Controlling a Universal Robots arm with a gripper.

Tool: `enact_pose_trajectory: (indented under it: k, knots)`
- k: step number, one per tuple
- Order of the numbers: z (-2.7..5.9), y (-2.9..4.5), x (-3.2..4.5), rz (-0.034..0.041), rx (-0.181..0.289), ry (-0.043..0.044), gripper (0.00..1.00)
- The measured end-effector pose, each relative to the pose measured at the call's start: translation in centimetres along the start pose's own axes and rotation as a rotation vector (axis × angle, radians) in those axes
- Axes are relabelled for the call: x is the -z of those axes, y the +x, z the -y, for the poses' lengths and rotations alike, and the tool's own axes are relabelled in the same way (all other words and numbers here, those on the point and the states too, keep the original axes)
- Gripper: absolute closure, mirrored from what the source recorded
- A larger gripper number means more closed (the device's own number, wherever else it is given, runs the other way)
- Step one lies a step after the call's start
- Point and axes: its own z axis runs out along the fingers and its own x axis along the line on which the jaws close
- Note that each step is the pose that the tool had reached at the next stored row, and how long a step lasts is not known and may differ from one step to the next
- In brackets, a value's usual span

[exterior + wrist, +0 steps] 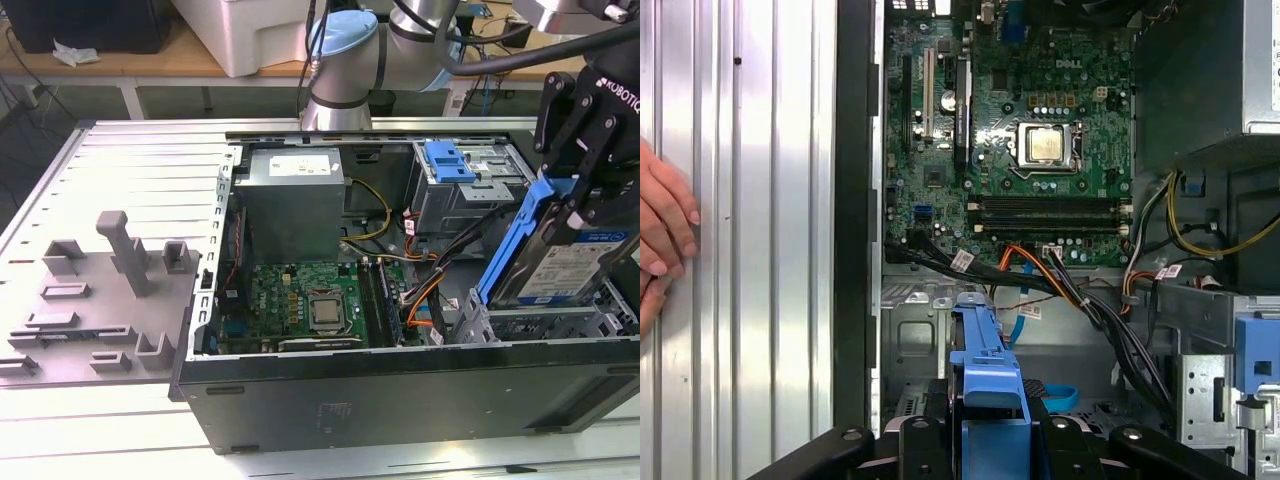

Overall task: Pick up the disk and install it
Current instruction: 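Insert the disk into the insertion slot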

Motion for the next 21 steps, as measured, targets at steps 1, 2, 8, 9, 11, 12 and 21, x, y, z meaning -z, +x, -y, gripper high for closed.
enact_pose_trajectory:
  k: [1,2,8,9,11,12,21]
  knots:
    - [0.0,0.0,-0.03,0.0001,0.0,0.0,0.63]
    - [0.0,0.0,-0.06,0.0,0.0,0.0,0.63]
    - [0.0,0.0,-0.26,0.0,0.0,0.0,0.63]
    - [0.01,0.0,-0.3,0.0,0.0,0.0,0.63]
    - [0.0,0.0,-0.37,0.0,0.0,0.0,0.63]
    - [0.01,0.0,-0.41,0.0,0.0,0.0,0.63]
    - [0.01,0.01,-0.77,0.0001,0.0,0.0,0.63]
